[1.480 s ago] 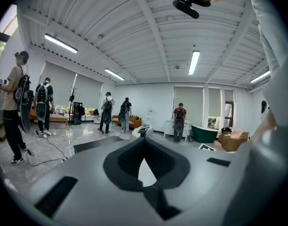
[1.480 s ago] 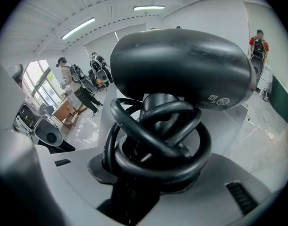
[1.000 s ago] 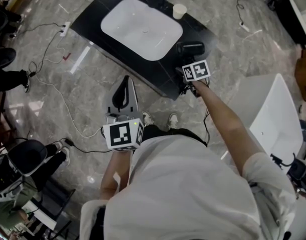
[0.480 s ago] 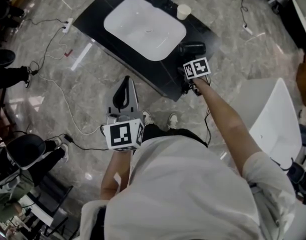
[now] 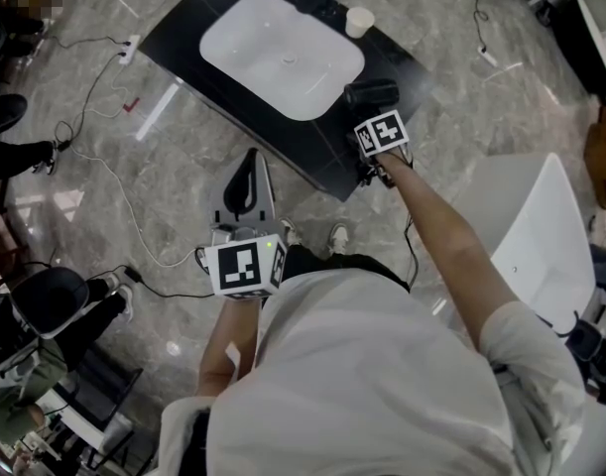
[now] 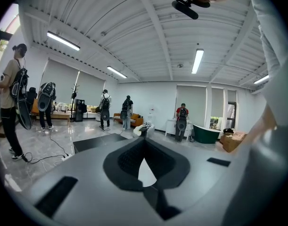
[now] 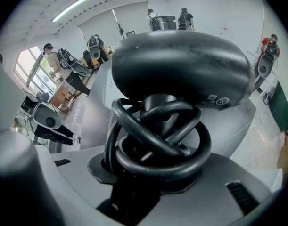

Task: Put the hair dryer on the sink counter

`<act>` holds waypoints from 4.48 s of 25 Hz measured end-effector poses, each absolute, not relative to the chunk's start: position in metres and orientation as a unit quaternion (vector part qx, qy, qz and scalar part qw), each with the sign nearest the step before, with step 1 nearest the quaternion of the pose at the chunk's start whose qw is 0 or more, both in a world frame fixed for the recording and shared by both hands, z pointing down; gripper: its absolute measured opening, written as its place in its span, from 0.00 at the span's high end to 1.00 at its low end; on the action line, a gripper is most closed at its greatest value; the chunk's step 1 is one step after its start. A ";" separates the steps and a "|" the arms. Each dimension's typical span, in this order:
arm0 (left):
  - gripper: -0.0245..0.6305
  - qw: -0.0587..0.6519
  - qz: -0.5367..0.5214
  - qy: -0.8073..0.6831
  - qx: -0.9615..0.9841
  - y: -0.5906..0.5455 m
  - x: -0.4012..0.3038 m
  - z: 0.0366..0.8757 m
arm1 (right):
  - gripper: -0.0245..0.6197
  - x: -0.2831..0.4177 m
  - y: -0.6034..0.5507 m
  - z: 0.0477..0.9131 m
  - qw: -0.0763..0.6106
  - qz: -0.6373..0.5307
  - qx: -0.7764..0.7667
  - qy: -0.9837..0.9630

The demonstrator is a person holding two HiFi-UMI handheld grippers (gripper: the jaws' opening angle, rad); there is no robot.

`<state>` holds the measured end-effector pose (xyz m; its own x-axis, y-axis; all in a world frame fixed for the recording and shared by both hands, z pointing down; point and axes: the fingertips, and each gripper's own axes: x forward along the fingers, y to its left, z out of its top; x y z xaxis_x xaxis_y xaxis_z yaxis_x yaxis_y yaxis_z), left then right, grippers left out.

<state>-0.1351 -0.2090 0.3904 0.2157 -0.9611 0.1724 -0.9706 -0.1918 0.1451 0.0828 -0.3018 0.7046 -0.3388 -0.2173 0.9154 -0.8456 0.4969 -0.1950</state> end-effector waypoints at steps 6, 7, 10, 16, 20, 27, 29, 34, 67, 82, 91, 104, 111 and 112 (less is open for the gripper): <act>0.96 0.119 0.016 -0.627 0.770 -0.210 -0.135 0.394 | 0.63 0.082 -0.303 0.705 0.458 0.345 0.357 -0.738; 0.96 0.118 0.018 -0.626 0.770 -0.210 -0.135 0.395 | 0.63 0.082 -0.303 0.705 0.458 0.345 0.357 -0.738; 0.96 0.119 0.022 -0.627 0.770 -0.209 -0.136 0.394 | 0.63 0.082 -0.304 0.704 0.449 0.351 0.366 -0.736; 0.96 0.120 0.019 -0.628 0.769 -0.207 -0.138 0.395 | 0.63 0.081 -0.303 0.704 0.461 0.353 0.366 -0.727; 0.96 0.122 0.014 -0.628 0.768 -0.206 -0.138 0.395 | 0.63 0.082 -0.302 0.705 0.463 0.354 0.366 -0.725; 0.96 0.126 0.016 -0.626 0.770 -0.206 -0.138 0.399 | 0.62 0.081 -0.303 0.705 0.464 0.364 0.369 -0.719; 0.96 0.124 0.016 -0.626 0.770 -0.205 -0.137 0.399 | 0.62 0.082 -0.304 0.705 0.466 0.365 0.367 -0.718; 0.96 0.125 0.017 -0.629 0.767 -0.204 -0.142 0.401 | 0.61 0.080 -0.304 0.707 0.471 0.375 0.362 -0.712; 0.96 0.132 -0.001 -0.627 0.768 -0.191 -0.156 0.404 | 0.52 0.089 -0.296 0.702 0.492 0.391 0.370 -0.684; 0.96 0.125 0.007 -0.633 0.764 -0.169 -0.160 0.400 | 0.56 0.090 -0.293 0.694 0.457 0.364 0.398 -0.707; 0.96 0.115 0.007 -0.629 0.769 -0.156 -0.152 0.392 | 0.60 0.095 -0.293 0.675 0.443 0.346 0.415 -0.715; 0.96 0.099 0.004 -0.632 0.769 -0.140 -0.139 0.380 | 0.83 0.104 -0.295 0.645 0.413 0.289 0.454 -0.734; 0.96 0.094 0.006 -0.630 0.771 -0.133 -0.126 0.378 | 0.85 0.118 -0.298 0.633 0.390 0.291 0.466 -0.740; 0.96 0.093 0.006 -0.630 0.771 -0.132 -0.124 0.377 | 0.85 0.119 -0.297 0.632 0.386 0.293 0.467 -0.740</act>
